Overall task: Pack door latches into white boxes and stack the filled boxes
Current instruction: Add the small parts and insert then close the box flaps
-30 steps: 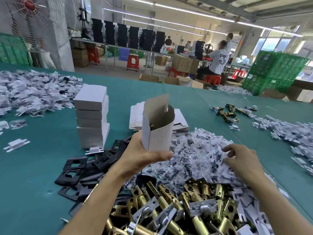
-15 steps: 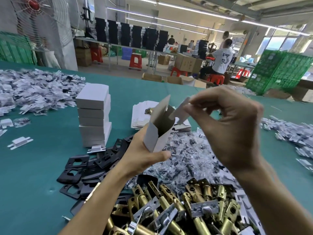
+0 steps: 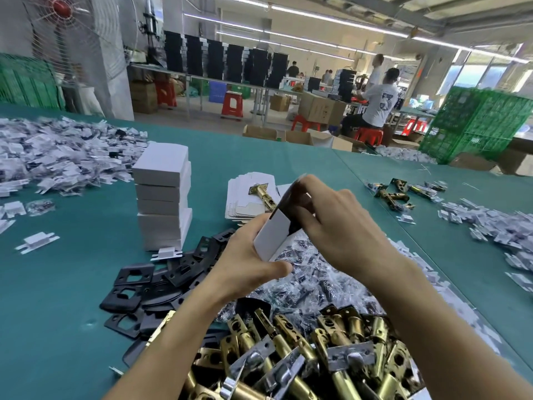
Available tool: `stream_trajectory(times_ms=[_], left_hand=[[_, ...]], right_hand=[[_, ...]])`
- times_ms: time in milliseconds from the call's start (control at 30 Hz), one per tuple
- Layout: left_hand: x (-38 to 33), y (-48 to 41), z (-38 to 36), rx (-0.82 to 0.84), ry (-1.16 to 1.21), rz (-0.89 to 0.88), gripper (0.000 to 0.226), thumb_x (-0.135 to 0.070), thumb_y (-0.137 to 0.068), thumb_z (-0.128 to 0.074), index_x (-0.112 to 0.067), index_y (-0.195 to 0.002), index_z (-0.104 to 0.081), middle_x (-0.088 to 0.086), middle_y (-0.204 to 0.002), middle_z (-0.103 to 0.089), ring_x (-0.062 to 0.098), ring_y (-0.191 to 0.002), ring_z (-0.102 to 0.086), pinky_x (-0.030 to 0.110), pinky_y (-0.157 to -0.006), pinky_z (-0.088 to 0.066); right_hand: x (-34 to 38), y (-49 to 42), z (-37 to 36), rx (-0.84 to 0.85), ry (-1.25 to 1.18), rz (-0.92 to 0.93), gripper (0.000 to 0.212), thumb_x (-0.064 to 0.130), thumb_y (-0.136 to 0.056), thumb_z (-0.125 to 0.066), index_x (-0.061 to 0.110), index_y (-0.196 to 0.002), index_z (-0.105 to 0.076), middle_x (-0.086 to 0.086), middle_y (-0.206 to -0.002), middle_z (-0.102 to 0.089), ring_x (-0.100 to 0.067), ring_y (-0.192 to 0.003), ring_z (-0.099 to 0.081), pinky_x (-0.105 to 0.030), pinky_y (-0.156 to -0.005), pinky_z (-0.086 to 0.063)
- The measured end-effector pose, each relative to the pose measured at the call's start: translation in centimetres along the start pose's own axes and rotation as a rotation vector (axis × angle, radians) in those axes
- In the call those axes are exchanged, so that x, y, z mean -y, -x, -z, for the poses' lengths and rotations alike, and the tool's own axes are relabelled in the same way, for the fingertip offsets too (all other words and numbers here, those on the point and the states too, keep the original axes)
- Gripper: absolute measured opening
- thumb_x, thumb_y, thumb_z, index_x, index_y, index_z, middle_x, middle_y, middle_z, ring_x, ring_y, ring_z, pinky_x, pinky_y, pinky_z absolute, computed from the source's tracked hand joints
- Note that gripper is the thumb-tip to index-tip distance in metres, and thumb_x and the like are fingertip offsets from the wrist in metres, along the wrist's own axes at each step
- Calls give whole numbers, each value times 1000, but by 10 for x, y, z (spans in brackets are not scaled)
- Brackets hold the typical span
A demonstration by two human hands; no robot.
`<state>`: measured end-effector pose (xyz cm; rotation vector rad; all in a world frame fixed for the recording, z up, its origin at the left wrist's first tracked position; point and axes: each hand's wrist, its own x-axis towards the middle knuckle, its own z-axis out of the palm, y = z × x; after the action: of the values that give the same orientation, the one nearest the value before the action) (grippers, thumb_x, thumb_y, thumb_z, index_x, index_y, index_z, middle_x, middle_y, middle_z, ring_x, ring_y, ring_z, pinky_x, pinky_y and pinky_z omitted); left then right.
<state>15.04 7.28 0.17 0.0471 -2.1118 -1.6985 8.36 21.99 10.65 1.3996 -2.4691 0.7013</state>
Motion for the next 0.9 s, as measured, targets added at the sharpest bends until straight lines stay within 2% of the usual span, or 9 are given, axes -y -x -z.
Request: stream_trajectory(times_ms=[100,267,400,500,567,633,700,800,900], left_hand=[[2,-1,1,16,-4,18,60,-31,-59,-79,-32,-116,-61,-4,-108,-64,19,-96,-61,31,-72,-49],[-1,0,1,22,1,18,48,-34,-58,-80,-40,-102,-61,-20,-86,-58,5,-75,-53,19,-61,-42],[-1,0,5,-14,1,33,52,-32,-57,-81,-33,-106,-62,-20,-78,-54,5,-65,-51,23,-55,-43],[-3,0,6,-75,-44,53,53,-31,-58,-81,-30,-107,-63,-13,-83,-54,5,-68,-51,24,-58,-43],[-7,-1,10,-136,-58,51,49,-29,-60,-79,-28,-106,-63,-7,-88,-57,11,-74,-54,26,-59,-44],[-13,-1,17,-226,-13,54,47,-27,-62,-80,-28,-105,-62,-1,-96,-61,16,-82,-61,20,-58,-50],[-18,-1,28,-337,50,49,39,-26,-69,-82,-34,-101,-62,0,-98,-67,15,-86,-66,14,-56,-52],[-25,-1,45,-481,32,30,33,-38,-66,-79,-41,-96,-65,-15,-89,-72,4,-83,-69,14,-58,-53],[-28,0,59,-581,4,48,32,-42,-63,-77,-43,-95,-69,-16,-89,-73,8,-87,-70,37,-71,-62]], right_hand=[[-2,-1,2,186,-50,17,10,31,-104,-40,23,-107,-44,-5,-99,-65,-31,-89,-55,-51,-77,-47],[0,-4,5,298,-85,57,31,37,-106,-34,23,-116,-60,1,-110,-67,-22,-100,-59,-44,-87,-46],[-1,-3,4,77,-157,111,22,29,-104,-46,22,-103,-67,12,-94,-71,-11,-87,-63,-36,-77,-48],[-6,-3,1,-151,-215,96,17,25,-100,-55,20,-92,-69,24,-74,-66,-2,-64,-59,-17,-60,-40],[-13,-4,-4,-307,-250,38,15,25,-98,-58,18,-88,-67,19,-73,-65,-8,-61,-59,-24,-59,-45],[-21,-5,-13,-351,-276,-77,16,24,-99,-57,16,-87,-65,10,-75,-67,-14,-67,-63,-38,-65,-53],[-30,-6,-26,-194,-253,-194,13,24,-99,-56,21,-89,-63,5,-74,-68,-17,-68,-65,-42,-67,-56],[-33,-10,-55,348,-72,-203,12,26,-99,-57,21,-107,-65,1,-99,-71,-15,-78,-68,-38,-76,-59],[-19,-21,-91,681,31,-77,28,20,-96,-62,19,-124,-62,-3,-121,-67,-15,-99,-64,-29,-85,-52]])
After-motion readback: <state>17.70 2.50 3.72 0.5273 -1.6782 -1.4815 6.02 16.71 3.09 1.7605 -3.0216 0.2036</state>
